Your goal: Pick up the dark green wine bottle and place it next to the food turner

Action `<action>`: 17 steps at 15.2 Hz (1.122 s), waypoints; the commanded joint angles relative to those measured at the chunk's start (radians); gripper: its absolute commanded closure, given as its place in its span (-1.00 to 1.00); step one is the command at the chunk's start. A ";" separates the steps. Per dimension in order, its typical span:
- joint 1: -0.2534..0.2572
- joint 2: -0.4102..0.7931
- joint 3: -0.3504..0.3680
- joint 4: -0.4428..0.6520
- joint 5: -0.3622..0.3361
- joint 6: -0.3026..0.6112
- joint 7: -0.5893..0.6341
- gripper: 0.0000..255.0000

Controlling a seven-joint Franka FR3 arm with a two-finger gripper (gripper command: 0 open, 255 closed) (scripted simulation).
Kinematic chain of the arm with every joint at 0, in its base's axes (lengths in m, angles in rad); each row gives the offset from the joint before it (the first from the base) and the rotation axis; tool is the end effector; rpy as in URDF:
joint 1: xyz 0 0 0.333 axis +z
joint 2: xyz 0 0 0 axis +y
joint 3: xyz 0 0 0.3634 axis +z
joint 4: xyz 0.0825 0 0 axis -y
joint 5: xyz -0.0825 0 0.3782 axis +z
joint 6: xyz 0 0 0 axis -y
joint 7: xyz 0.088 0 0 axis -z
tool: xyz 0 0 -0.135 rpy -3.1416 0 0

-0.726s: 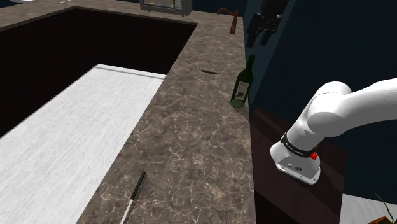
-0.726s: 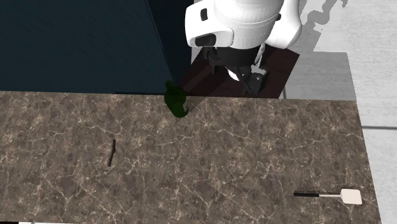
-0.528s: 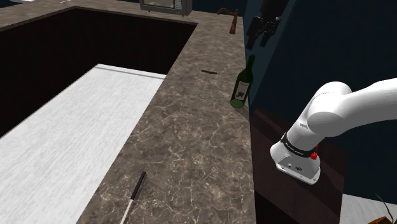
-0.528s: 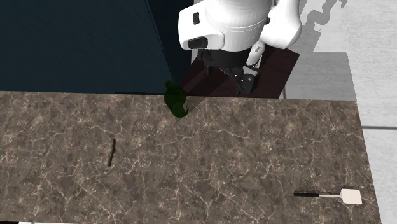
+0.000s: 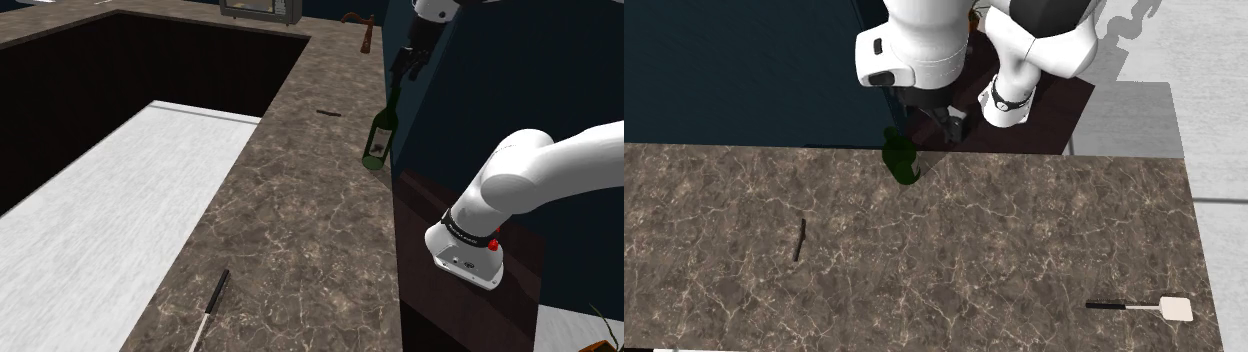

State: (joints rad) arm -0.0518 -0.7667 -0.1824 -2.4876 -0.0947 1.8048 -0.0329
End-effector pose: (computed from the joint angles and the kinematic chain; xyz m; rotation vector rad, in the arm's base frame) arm 0.2827 -0.0907 0.5448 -3.1071 0.2136 -0.1241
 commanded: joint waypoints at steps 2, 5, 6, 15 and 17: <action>-0.020 0.043 -0.051 -0.025 -0.057 0.088 -0.070 -1.00; -0.038 0.098 -0.102 -0.035 -0.107 0.174 -0.133 -1.00; -0.039 0.101 -0.105 -0.035 -0.110 0.179 -0.137 -1.00; -0.041 0.140 -0.125 -0.110 -0.122 0.293 -0.136 -1.00; -0.041 0.140 -0.125 -0.110 -0.122 0.293 -0.136 -1.00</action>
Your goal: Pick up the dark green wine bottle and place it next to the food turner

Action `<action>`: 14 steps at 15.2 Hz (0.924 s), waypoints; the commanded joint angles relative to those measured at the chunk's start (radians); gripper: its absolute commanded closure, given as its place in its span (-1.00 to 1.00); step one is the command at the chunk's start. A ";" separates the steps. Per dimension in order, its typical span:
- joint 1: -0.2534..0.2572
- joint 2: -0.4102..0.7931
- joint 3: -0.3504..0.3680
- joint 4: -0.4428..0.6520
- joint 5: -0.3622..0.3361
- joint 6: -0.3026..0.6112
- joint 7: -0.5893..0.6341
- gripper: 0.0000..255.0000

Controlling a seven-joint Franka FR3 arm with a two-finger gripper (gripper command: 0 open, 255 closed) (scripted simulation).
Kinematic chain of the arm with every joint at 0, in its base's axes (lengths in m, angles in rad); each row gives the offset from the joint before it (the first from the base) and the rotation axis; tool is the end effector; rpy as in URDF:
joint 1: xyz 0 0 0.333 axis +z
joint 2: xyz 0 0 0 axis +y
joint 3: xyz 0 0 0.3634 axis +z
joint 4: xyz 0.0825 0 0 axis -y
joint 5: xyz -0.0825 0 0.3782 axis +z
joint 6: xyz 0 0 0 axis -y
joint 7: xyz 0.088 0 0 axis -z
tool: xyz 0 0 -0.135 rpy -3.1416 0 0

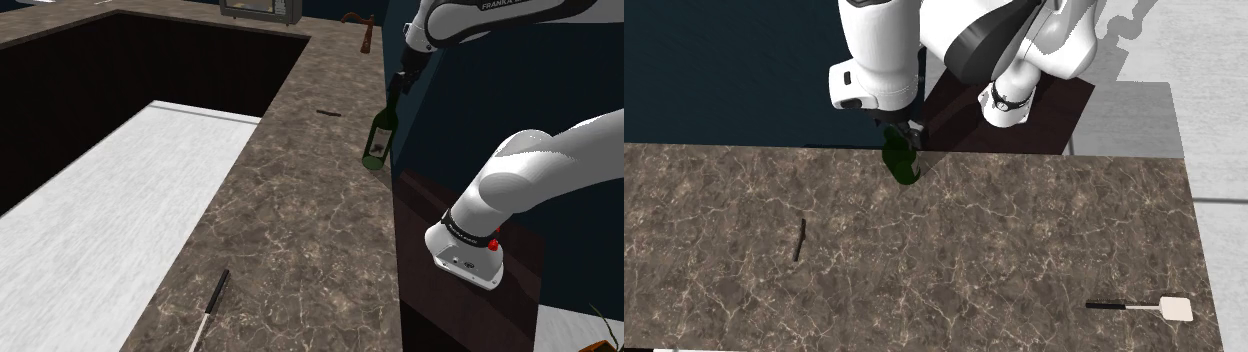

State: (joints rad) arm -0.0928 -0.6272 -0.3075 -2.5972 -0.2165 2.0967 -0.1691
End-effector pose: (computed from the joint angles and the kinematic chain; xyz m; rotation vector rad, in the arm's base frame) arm 0.3085 -0.1539 0.4707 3.0921 -0.1334 0.1619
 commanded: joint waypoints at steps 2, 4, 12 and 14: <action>0.000 0.001 0.000 0.000 0.000 0.002 0.000 -1.00; 0.000 0.001 0.000 0.000 0.000 0.001 0.000 -1.00; 0.000 0.001 0.000 0.000 0.000 0.001 0.000 1.00; 0.000 0.001 0.000 0.000 0.000 0.002 0.000 1.00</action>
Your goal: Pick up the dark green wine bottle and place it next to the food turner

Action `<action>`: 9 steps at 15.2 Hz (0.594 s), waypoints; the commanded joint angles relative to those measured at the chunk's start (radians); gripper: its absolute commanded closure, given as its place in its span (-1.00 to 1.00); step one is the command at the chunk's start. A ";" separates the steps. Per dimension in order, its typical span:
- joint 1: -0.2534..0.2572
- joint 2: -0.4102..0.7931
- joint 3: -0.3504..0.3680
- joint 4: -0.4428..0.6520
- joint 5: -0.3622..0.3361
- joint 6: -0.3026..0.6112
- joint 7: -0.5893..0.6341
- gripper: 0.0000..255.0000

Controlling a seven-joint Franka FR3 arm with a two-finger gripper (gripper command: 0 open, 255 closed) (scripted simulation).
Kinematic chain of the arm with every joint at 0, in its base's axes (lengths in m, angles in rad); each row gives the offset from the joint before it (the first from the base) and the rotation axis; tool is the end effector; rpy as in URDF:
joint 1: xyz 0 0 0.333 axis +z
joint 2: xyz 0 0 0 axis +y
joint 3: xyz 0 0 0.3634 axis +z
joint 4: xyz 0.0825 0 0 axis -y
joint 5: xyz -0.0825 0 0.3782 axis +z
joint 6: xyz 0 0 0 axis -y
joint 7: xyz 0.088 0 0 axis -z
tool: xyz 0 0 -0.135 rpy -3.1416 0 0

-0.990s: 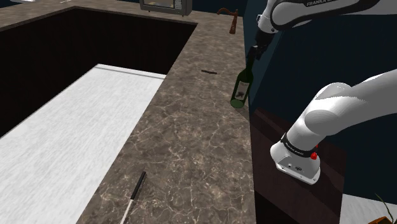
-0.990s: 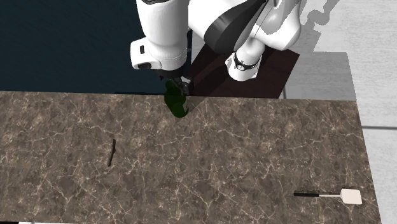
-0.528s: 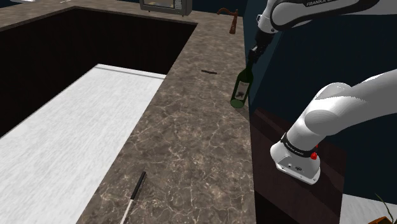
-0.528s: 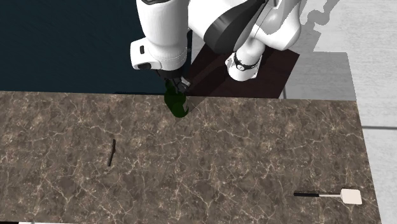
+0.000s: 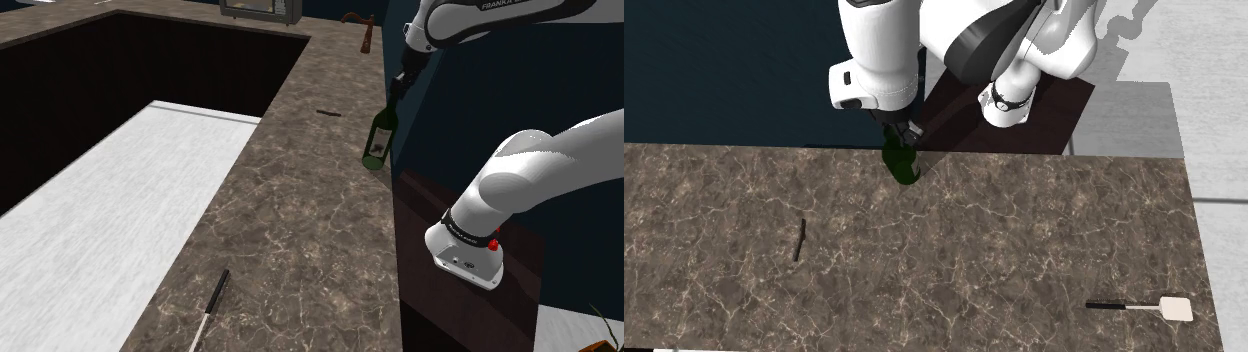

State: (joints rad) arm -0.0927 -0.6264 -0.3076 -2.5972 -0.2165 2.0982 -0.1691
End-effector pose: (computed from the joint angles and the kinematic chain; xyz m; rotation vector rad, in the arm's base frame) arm 0.3088 -0.1540 0.4706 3.0919 -0.1333 0.1629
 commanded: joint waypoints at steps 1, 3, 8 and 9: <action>0.001 -0.004 0.002 0.010 0.002 -0.015 0.000 1.00; 0.002 -0.011 0.007 0.032 0.005 -0.044 -0.001 1.00; 0.005 -0.024 0.018 0.091 0.015 -0.116 -0.003 1.00; 0.006 -0.026 0.020 0.103 0.016 -0.129 -0.004 1.00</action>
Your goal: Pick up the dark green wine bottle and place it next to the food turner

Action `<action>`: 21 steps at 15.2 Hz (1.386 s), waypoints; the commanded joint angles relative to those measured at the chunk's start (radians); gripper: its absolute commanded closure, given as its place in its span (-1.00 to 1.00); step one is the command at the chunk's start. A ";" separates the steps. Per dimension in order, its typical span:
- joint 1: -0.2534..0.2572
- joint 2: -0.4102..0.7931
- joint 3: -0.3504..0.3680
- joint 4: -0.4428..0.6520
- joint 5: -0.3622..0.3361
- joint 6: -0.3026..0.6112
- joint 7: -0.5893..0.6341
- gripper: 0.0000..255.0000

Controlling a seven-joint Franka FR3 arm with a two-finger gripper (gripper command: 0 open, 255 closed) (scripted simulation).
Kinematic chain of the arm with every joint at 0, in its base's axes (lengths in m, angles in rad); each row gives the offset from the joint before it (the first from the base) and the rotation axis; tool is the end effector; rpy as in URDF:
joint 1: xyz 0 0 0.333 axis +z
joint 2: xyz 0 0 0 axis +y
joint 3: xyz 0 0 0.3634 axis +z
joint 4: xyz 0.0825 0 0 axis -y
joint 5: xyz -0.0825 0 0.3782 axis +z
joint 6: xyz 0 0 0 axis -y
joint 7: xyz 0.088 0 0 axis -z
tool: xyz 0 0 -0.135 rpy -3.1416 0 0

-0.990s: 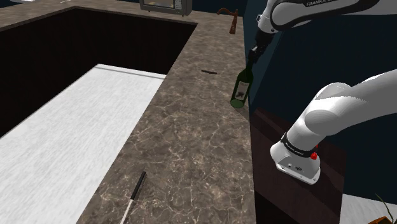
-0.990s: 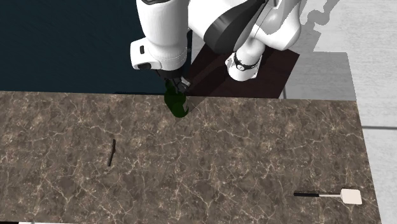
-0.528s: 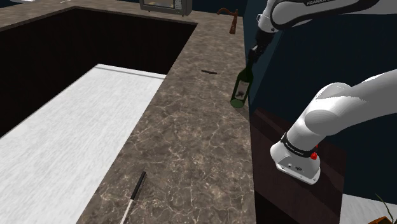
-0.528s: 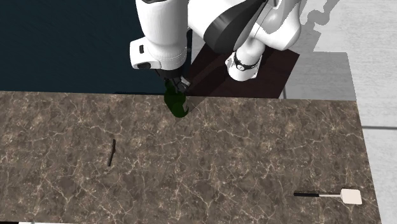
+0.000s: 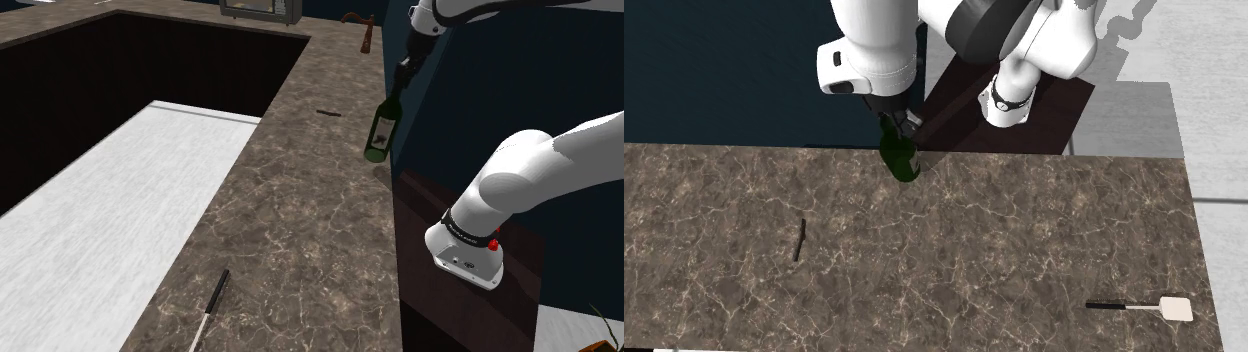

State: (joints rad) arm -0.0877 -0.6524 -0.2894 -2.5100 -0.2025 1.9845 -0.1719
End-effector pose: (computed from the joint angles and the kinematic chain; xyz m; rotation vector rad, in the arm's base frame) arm 0.3070 -0.1536 0.5102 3.0921 -0.1334 0.1620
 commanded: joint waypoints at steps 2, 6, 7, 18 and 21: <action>0.003 -0.003 0.006 0.041 0.006 -0.043 -0.002 1.00; 0.006 -0.005 0.013 0.093 0.013 -0.097 -0.004 1.00; 0.007 -0.005 0.015 0.106 0.014 -0.111 -0.005 1.00; 0.016 0.011 0.032 0.264 0.032 -0.253 -0.012 1.00; 0.018 0.019 0.036 0.310 0.036 -0.291 -0.015 1.00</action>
State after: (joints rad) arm -0.0701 -0.6330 -0.2555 -2.2144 -0.1677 1.7083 -0.1860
